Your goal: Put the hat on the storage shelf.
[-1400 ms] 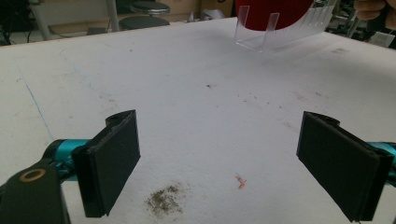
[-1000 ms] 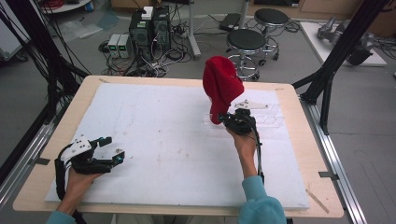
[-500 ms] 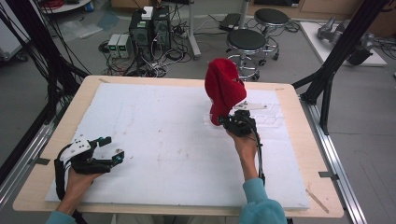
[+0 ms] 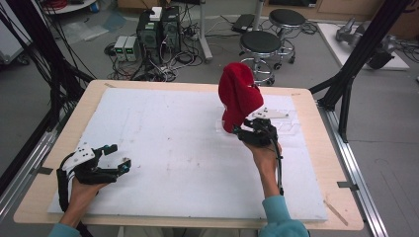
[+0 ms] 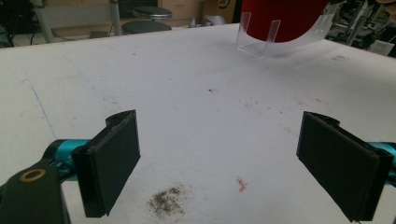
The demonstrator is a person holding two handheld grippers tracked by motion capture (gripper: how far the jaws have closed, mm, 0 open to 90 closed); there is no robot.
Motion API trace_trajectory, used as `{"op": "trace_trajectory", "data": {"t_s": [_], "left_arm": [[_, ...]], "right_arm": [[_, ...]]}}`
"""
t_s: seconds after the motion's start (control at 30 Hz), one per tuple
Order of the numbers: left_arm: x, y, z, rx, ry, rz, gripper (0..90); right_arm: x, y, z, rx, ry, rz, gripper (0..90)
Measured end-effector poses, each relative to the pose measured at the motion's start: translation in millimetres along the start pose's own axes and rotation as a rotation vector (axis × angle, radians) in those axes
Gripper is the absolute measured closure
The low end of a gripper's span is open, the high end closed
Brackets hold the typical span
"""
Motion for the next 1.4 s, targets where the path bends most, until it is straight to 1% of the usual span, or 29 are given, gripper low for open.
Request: {"op": "trace_trajectory", "data": {"t_s": [0.07,0.1,0.2,0.3,0.37,0.4,0.43,0.47,0.5,0.57,0.63,0.7,0.8,0.83,0.9,0.93,1.0,1.03,1.1,1.17,1.23,1.4], "left_arm": [[0.5,-0.2,0.1,0.005,-0.006,-0.001,13.6],[0.5,-0.3,0.1,0.003,-0.005,0.0,13.6],[0.5,-0.7,0.0,0.004,-0.008,-0.001,13.6],[0.1,-1.1,0.0,0.009,-0.012,0.003,13.6],[0.3,-1.6,0.0,0.005,-0.007,0.005,13.6],[0.7,-1.5,0.0,0.006,-0.006,0.005,13.6],[1.1,-1.5,-0.1,0.006,-0.005,0.004,13.6],[1.5,-1.6,-0.1,0.005,-0.006,0.003,13.6],[1.5,-1.9,-0.2,0.004,-0.006,0.002,13.5],[1.6,-2.7,-0.4,0.003,-0.006,0.004,13.6],[1.7,-3.4,-0.7,0.0,-0.008,0.008,13.5],[2.2,-4.2,-1.0,-0.004,-0.007,0.008,13.4],[3.7,-5.3,-1.6,-0.007,-0.006,0.013,13.4],[4.0,-5.8,-1.9,-0.005,-0.005,0.015,13.4],[4.7,-6.4,-1.9,0.002,0.001,0.016,13.4],[4.7,-6.7,-2.0,0.003,0.005,0.02,13.4],[5.7,-7.6,-2.0,0.015,0.014,0.025,13.4],[6.3,-8.2,-2.1,0.02,0.02,0.027,13.4],[7.4,-8.9,-2.3,0.026,0.029,0.03,13.3],[7.9,-9.2,-2.4,0.026,0.038,0.029,13.3],[8.5,-9.2,-2.6,0.028,0.042,0.028,13.3],[9.3,-10.2,-2.7,0.038,0.053,0.031,13.3]], "right_arm": [[-1.0,-10.2,0.9,0.005,0.006,-0.011,41.1],[-1.6,-15.7,1.3,0.01,0.009,-0.015,40.0],[-2.8,-33.6,2.5,0.031,-0.003,-0.03,38.0],[-2.9,-51.8,3.2,0.064,-0.002,-0.03,36.9],[-3.9,-60.9,2.3,0.075,-0.001,-0.028,35.9],[-4.7,-66.9,0.8,0.09,-0.012,-0.04,36.0],[-5.1,-70.7,-1.7,0.098,-0.018,-0.04,36.0],[-5.5,-74.0,-5.3,0.089,-0.016,-0.036,35.8],[-5.3,-77.1,-9.0,0.088,-0.015,-0.044,35.1],[-5.3,-84.0,-16.9,0.093,-0.007,-0.04,34.4],[-4.7,-90.8,-24.7,0.106,-0.006,-0.043,33.1],[-5.4,-96.7,-33.2,0.12,0.009,-0.034,29.6],[-7.9,-102.7,-46.5,0.169,0.009,-0.003,24.0],[-9.4,-104.4,-52.2,0.196,-0.003,0.003,21.4],[-11.7,-105.6,-60.6,0.226,-0.02,0.012,19.6],[-12.6,-105.4,-66.2,0.256,-0.035,0.011,16.7],[-14.6,-105.1,-73.8,0.29,-0.037,0.016,13.7],[-15.2,-104.8,-77.5,0.315,-0.049,0.012,12.2],[-16.6,-104.1,-84.8,0.356,-0.058,0.007,12.0],[-17.4,-102.2,-91.8,0.381,-0.062,0.002,11.9],[-17.1,-100.5,-96.6,0.392,-0.066,-0.001,11.9],[-15.6,-95.7,-106.9,0.408,-0.052,-0.012,11.9]]}}
Point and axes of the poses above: each handheld gripper's, and its own axes: y roughly forward along the jaws, z roughly out of its top, x roughly to its right, the point moved 4 cm from there along y, roughly forward along the jaws, and after that the axes turned 2 degrees about -y, right-handed, at the moved point
